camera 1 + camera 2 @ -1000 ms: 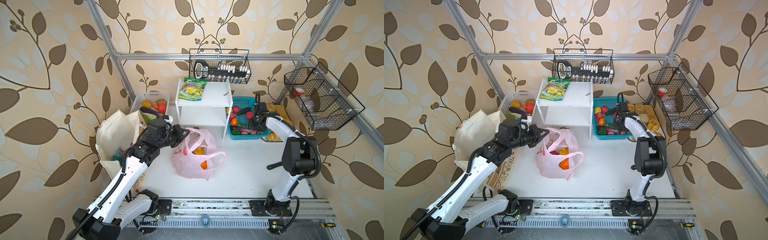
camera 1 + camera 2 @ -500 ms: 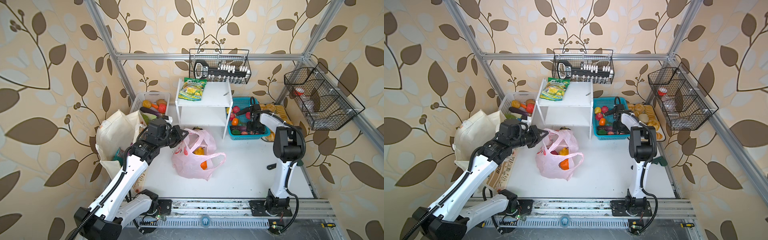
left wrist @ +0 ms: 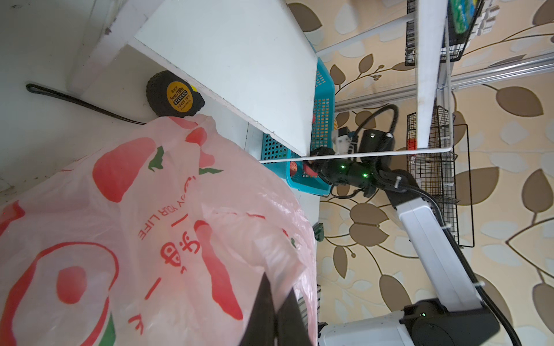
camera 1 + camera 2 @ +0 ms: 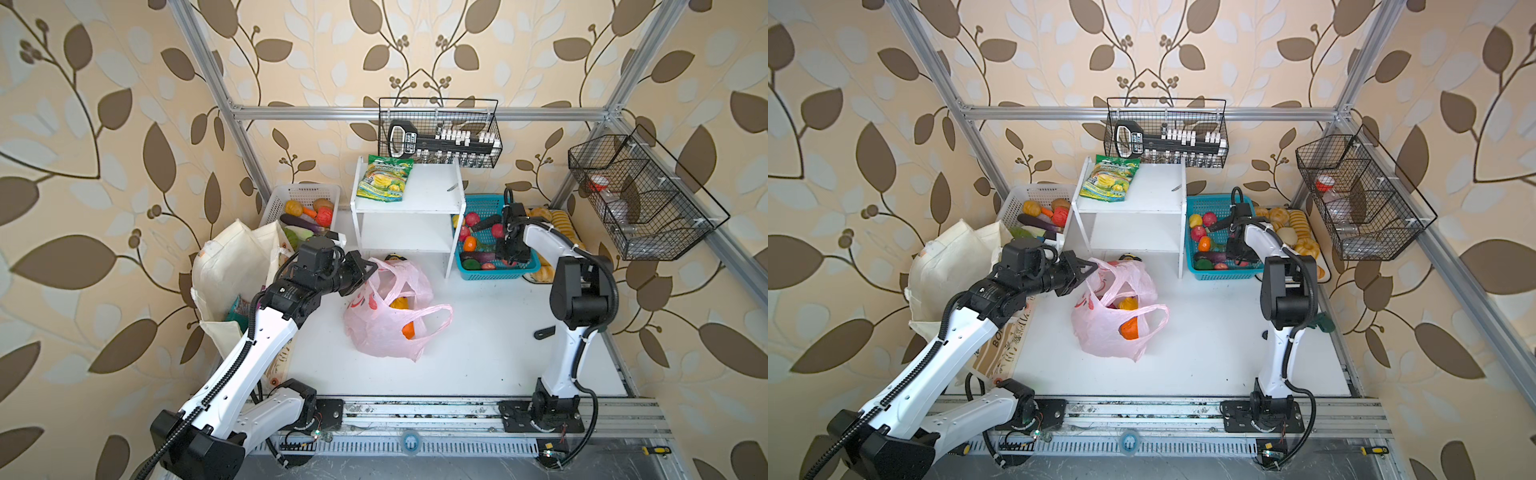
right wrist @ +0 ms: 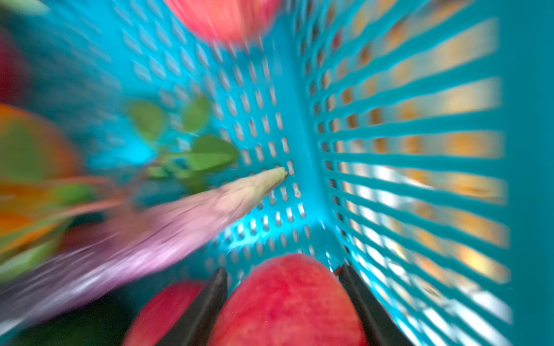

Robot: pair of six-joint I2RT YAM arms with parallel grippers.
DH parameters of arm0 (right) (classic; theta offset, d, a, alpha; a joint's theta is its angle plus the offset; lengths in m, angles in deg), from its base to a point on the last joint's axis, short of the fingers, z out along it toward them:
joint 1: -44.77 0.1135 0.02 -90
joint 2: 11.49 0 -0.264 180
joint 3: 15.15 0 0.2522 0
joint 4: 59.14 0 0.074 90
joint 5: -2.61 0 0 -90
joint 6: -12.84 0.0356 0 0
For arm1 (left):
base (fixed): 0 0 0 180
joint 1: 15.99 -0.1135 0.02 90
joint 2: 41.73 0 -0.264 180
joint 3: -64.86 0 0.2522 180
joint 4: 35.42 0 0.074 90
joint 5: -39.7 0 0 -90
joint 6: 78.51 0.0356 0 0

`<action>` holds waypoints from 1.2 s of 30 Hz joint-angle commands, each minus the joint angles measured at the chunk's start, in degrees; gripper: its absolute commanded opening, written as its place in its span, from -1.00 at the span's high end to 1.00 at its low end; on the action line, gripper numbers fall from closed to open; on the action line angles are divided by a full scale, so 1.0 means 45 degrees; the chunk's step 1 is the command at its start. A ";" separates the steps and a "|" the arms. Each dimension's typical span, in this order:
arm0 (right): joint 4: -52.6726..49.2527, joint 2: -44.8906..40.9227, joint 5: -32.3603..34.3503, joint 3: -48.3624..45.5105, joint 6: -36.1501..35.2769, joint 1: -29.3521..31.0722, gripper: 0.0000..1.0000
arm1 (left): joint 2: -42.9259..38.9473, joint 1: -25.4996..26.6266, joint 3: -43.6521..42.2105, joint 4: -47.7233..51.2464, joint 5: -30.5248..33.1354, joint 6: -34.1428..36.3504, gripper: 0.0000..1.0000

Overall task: Place the mixed food into the grocery bags and tie them
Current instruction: 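Reach the right gripper into the teal basket and grasp a red apple, then carry the red apple to the pink bag and drop it inside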

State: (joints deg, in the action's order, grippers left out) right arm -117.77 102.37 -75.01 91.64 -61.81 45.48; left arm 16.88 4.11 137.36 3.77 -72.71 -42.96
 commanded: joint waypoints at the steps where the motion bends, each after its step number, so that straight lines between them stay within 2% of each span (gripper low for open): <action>1: 0.0008 -0.1649 -0.0665 -0.0373 -0.0133 -0.0084 0.00 | -0.0279 -0.0189 0.0528 -0.0205 -0.0176 -0.0003 1.00; 6: -0.0187 -0.3411 -0.2570 -0.1099 -0.0012 -0.0426 0.01 | -0.0425 -0.0189 0.0477 -0.0177 -0.0175 -0.0142 1.00; 11: 0.0867 -0.7015 -0.5213 -0.3718 0.0458 0.0029 0.00 | -0.0659 -0.0189 0.0259 -0.0245 -0.0205 -0.0328 1.00; 15: 0.3061 -1.0295 -0.5969 -0.7227 0.1055 0.2103 0.01 | -0.0777 -0.0189 0.0139 -0.0374 -0.0320 -0.0477 1.00; 20: 0.5804 -1.2398 -0.6233 -1.0620 0.2736 0.5975 0.03 | -0.1046 -0.0189 0.0029 -0.0232 -0.0332 -0.0530 1.00; 25: 0.7672 -1.2475 -0.5062 -1.1670 0.3095 0.9864 0.05 | -0.1130 -0.0189 -0.0246 -0.0552 -0.0533 -0.0827 1.00; 27: 0.8089 -1.2087 -0.4917 -1.1512 0.2916 1.0965 0.06 | -0.1057 -0.0189 -0.0259 -0.0628 -0.0638 -0.0820 1.00; 32: 0.9859 -1.1195 -0.3774 -1.0939 0.2313 1.2774 0.06 | -0.1012 -0.0189 -0.0440 -0.0699 -0.0726 -0.1002 1.00; 36: 1.0880 -0.9637 -0.3818 -1.0025 0.1647 1.3118 0.05 | -0.1042 -0.0189 -0.0563 -0.0887 -0.0742 -0.1136 1.00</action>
State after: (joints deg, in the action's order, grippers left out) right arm -75.50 55.90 -94.66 43.23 -51.80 104.08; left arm 12.75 3.78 135.15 2.50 -74.79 -47.27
